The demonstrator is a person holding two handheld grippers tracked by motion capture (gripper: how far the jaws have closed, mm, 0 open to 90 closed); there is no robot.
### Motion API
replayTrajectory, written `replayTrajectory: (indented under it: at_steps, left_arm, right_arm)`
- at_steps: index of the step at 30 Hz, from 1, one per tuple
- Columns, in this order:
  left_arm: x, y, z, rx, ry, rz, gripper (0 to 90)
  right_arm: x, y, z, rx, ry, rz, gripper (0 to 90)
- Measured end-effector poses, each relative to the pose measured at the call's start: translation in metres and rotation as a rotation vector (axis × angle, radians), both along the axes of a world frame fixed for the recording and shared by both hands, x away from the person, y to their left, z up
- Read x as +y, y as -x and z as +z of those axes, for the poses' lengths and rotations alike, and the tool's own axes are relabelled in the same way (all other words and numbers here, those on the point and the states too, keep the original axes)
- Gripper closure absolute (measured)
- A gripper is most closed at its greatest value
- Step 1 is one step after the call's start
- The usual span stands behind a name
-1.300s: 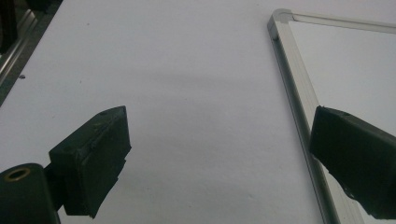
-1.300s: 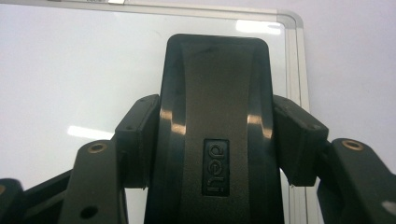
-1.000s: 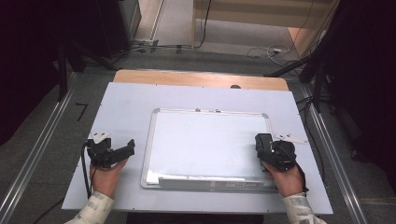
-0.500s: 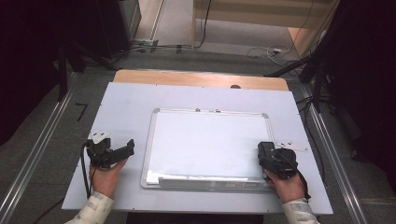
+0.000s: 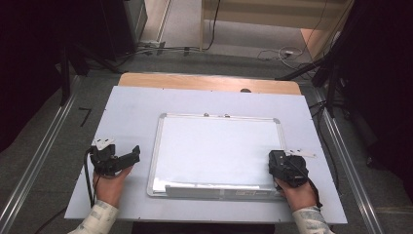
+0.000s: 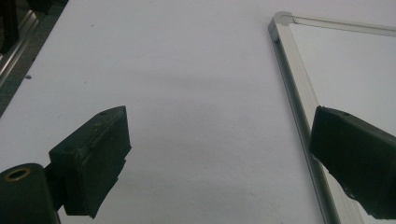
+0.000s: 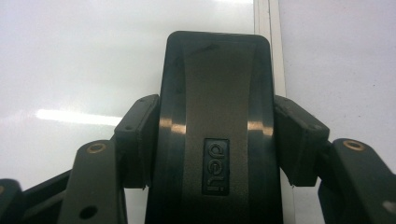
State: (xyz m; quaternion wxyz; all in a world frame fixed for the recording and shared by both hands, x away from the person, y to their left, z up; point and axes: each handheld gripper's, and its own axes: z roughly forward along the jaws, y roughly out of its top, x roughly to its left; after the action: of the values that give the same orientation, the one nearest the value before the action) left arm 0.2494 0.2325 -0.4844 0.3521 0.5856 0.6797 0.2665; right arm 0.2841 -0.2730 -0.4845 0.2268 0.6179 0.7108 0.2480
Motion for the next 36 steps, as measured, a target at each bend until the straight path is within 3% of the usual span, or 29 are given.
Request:
replayTrajectory:
  at_steps: [2, 8, 13, 20, 24, 36]
  left_arm:
    - [0.000, 0.000, 0.000, -0.001, 0.001, 0.001, 5.8]
    - [0.000, 0.000, 0.000, -0.002, 0.001, 0.001, 5.8]
    - [0.000, 0.001, 0.000, -0.005, 0.004, 0.005, 5.8]
    - [0.001, 0.001, 0.001, -0.007, 0.002, 0.002, 5.8]
    - [0.001, 0.001, 0.000, -0.006, 0.001, 0.002, 5.8]
    - [0.003, 0.000, 0.001, -0.006, 0.004, 0.009, 5.8]
  right_arm:
    - [0.000, 0.000, 0.001, 0.006, -0.009, 0.002, 31.4]
    - [-0.002, 0.003, 0.008, -0.042, -0.043, 0.004, 25.1]
    - [-0.003, 0.006, 0.013, -0.094, -0.051, 0.031, 22.5]
    - [-0.009, 0.006, 0.020, -0.127, -0.074, 0.046, 18.9]
    - [-0.013, 0.007, 0.027, -0.176, -0.081, 0.061, 18.0]
    - [-0.029, 0.002, 0.033, -0.200, -0.082, 0.065, 16.5]
